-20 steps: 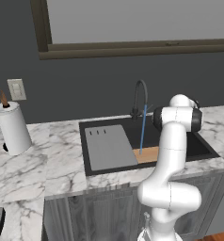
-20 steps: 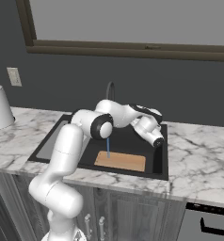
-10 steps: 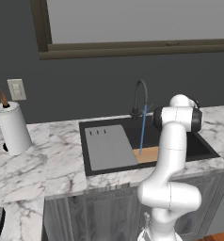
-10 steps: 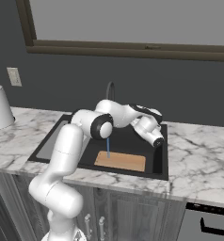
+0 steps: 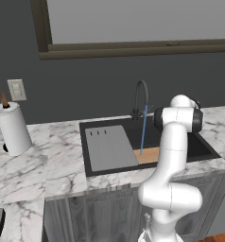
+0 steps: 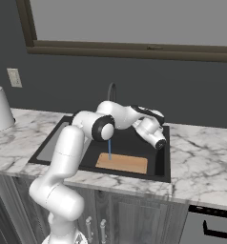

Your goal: Turn on the sink faucet with hot water and rinse the cutting board for ten seconds, then turn off the faucet. Push the cutting board to reach the water if necessary.

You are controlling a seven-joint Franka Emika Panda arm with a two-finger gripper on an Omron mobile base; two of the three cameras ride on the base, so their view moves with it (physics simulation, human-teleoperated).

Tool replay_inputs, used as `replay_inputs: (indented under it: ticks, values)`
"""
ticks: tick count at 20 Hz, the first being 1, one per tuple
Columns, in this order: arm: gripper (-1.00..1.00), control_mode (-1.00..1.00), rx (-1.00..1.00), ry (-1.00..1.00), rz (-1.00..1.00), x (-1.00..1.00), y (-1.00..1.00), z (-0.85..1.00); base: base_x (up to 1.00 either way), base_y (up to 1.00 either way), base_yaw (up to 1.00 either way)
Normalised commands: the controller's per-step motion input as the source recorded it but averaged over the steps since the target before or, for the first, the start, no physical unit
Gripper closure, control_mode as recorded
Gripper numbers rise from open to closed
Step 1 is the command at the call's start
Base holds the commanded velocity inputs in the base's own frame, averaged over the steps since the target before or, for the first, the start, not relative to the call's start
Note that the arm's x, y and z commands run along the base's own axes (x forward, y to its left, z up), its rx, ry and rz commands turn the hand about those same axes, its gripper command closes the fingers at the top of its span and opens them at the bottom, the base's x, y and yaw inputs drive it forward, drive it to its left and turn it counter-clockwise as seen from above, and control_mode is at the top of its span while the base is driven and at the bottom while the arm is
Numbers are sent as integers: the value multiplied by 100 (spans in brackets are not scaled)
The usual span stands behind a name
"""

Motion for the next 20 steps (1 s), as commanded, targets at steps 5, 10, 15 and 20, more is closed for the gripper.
replay_inputs:
  ticks: [5, 10, 15, 20]
  values:
    - [-100, -100, 0, 2, 0, 0, 0, 0, 0, 0, 0]
    - [-100, -100, 0, 0, 0, 0, 0, 0, 0, 0, 0]
    - [-100, -100, 0, 0, 0, 0, 0, 0, 0, 0, 0]
    - [-100, -100, 0, 0, 0, 0, 0, 0, 0, 0, 0]
